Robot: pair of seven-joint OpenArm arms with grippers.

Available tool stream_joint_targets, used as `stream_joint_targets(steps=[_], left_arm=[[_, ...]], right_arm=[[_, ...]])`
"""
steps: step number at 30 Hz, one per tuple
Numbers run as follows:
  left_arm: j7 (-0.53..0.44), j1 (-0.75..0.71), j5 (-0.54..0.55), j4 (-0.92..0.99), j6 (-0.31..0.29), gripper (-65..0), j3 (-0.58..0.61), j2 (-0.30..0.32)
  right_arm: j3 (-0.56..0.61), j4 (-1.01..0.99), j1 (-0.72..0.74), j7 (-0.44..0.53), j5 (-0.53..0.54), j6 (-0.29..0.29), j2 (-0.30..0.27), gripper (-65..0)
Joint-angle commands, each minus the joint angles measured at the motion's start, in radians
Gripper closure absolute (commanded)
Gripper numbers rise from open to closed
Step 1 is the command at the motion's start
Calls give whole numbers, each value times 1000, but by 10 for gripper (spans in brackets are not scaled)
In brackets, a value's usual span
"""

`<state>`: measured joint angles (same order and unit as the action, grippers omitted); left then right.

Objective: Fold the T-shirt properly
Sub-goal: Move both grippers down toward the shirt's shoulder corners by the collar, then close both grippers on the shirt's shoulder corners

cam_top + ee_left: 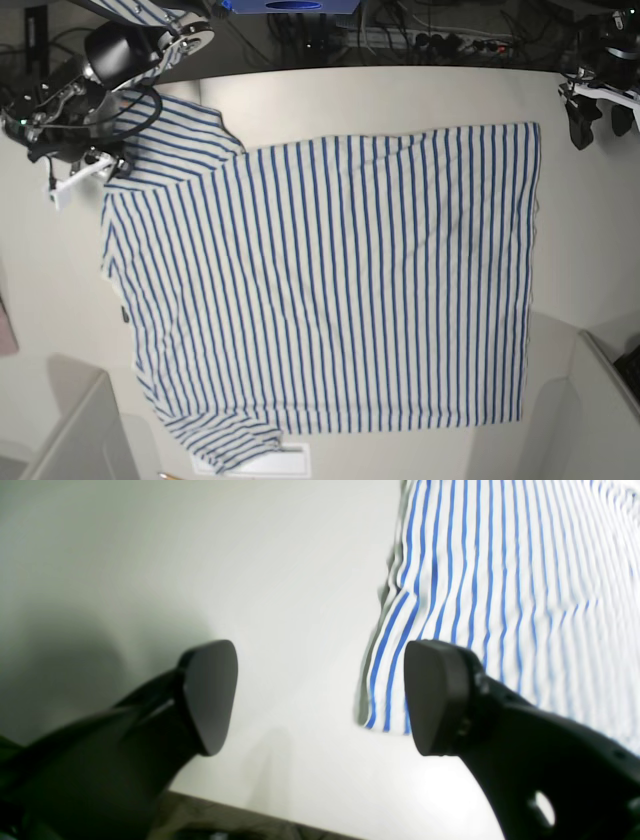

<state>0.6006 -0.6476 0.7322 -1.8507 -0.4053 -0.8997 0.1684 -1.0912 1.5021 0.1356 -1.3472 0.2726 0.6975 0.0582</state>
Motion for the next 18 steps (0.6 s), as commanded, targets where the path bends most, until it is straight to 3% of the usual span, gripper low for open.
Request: stream_joint_targets(steps=[1,7,12,18], left_arm=[[-20,-1,-12,-14,-7,-489,-8,3],[-14,35,-44,-11,-8,-489,-6,-33],[-14,48,-46,-2,-8,-487,7,-42],[-18,51,-43,52,-8,-487,14,-45]], right_arm=[[6,-11,-12,-49,-37,1,9,-381],[9,-10,-55,-49,-32,1,25,-381],[56,-10,-107,-49,57,1,32,-378],[65,-11,-143,-49,61,1,38,-278]])
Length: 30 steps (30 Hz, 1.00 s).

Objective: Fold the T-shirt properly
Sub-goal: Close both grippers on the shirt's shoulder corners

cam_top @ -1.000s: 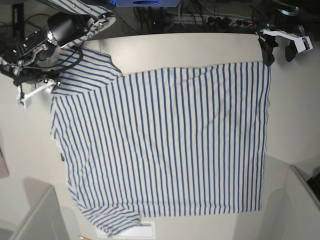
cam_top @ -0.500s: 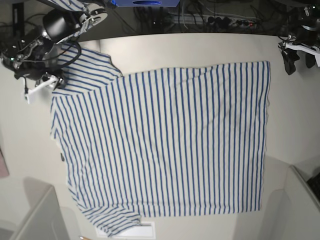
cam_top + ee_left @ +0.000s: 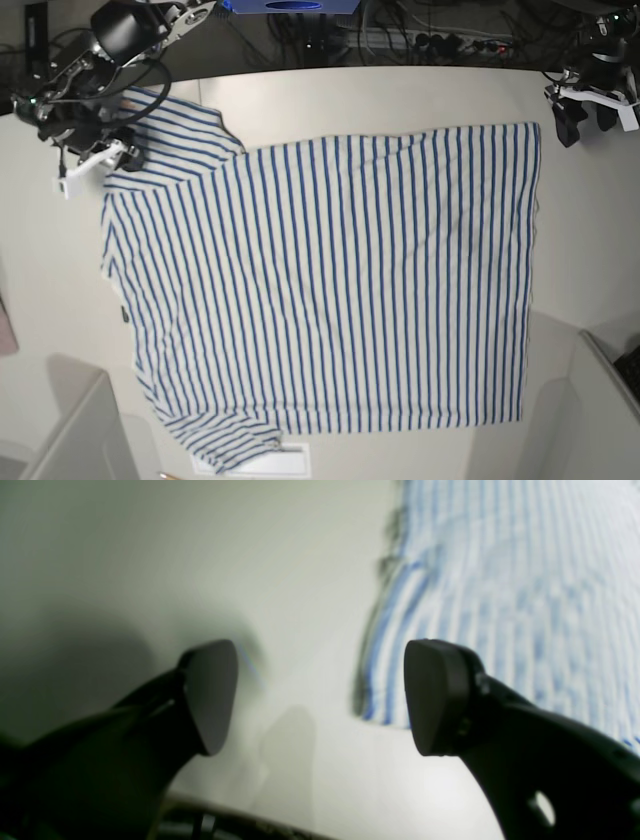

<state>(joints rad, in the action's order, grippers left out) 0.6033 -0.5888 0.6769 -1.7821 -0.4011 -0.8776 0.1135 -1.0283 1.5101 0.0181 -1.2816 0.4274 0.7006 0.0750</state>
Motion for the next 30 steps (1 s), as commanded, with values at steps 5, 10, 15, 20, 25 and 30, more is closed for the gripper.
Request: stream_joint_targets(steps=[5,10,15,20,25,30], left_arm=[[-23,11,14,34,-14,-487,-7,8],[-23,53,14,97,-14,-487,47,8],[-18,94,14,163,-14,-487,107,7],[-16,106,16,206,-14,-485,133,-25],[-15,114,16,235,-14,-485,134,-61],[-15,112,16,241,-14,-485,205,-73]], right_arm=[[7,-19,-27,-115,-94,-2,15,-213],[10,-19,-28,-115,-95,-2,15,0],[10,-19,-28,-115,-97,-2,12,0],[10,-18,-30,-115,-97,-2,12,0],[10,-18,-28,-115,-97,-2,12,0],[10,-18,-25,-115,-97,-2,12,0]])
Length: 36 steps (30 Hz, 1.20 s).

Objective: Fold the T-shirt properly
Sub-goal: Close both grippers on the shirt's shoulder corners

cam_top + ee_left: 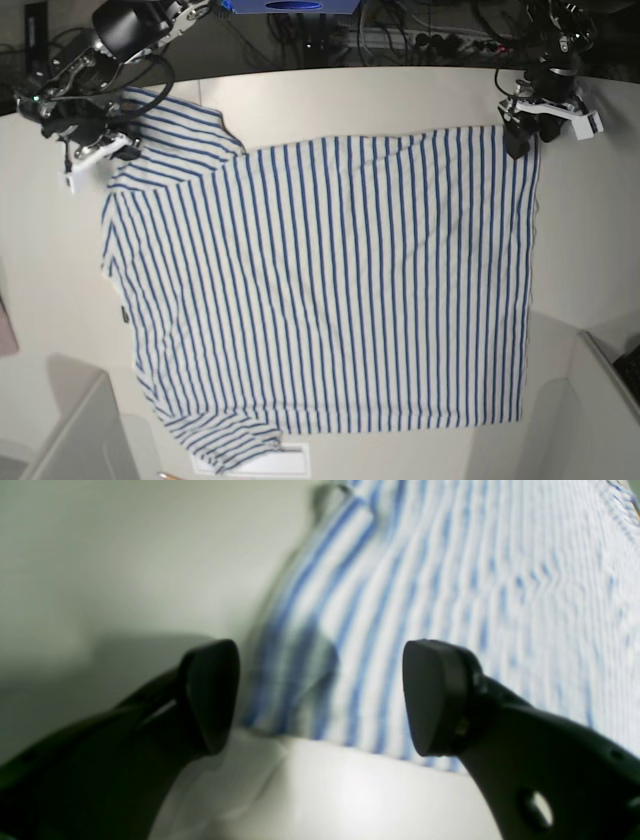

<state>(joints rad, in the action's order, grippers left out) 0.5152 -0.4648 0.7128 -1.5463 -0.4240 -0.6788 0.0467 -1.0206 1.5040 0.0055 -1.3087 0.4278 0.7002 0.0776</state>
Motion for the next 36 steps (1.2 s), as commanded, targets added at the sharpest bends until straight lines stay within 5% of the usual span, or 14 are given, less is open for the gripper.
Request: stream_joint_targets(steps=[1,6,12,23,36], left_arm=[[73,-12,-20,7,9,-485,14,-9],[73,-10,-9,8,9,-485,14,-12],[73,-7,140,73,11,-472,11,-3],[73,16,156,103,11,0,15,37],[70,-96,155,-78,17,0,11,78]], right_arm=[[3,-12,-12,-88,-97,-2,9,0],[3,-12,-12,-88,-97,-2,9,0],[3,-12,-12,-88,-97,-2,9,0],[3,-9,-19,-88,-97,-2,9,0],[-2,131,-46,-88,-97,-2,17,0]])
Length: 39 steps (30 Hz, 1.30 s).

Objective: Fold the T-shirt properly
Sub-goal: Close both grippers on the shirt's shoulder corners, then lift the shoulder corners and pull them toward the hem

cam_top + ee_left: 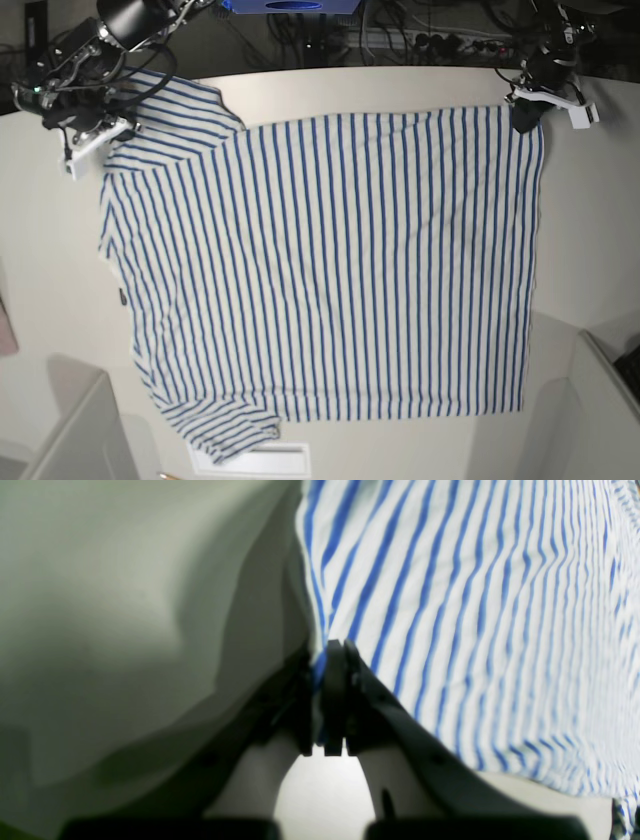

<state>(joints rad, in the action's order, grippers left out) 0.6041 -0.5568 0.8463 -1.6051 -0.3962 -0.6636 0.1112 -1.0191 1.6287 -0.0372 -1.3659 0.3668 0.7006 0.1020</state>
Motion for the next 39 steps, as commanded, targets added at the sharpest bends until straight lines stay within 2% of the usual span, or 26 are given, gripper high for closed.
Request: stream_joint_targets(steps=[1,5,9,11,20,30,39], left_arm=[[-17,-16,21,-34,-11,0,-6,14],[-17,-53,20,-80,-8,0,-6,14],[-20,-88,20,-131,62,0,-5,14],[-17,-95,20,-153,75,0,0,14],[-16,-88,-213,-275,75,0,35,-20],[-16,-68,-226,-352,75,0,57,-17],[-16,-36,-246,-364,75,0,48,-17]], right_arm=[[-5,6,-5,-30,-36,-2,-8,0],[0,17,-23,-30,-36,-2,-14,0],[1,100,-56,-30,-32,-2,-6,0],[1,123,-59,-30,-32,-2,-5,0],[3,180,-36,-30,-32,-2,-5,0],[138,295,-14,-30,-30,-2,-5,0],[142,295,33,-30,-30,-2,-3,0]])
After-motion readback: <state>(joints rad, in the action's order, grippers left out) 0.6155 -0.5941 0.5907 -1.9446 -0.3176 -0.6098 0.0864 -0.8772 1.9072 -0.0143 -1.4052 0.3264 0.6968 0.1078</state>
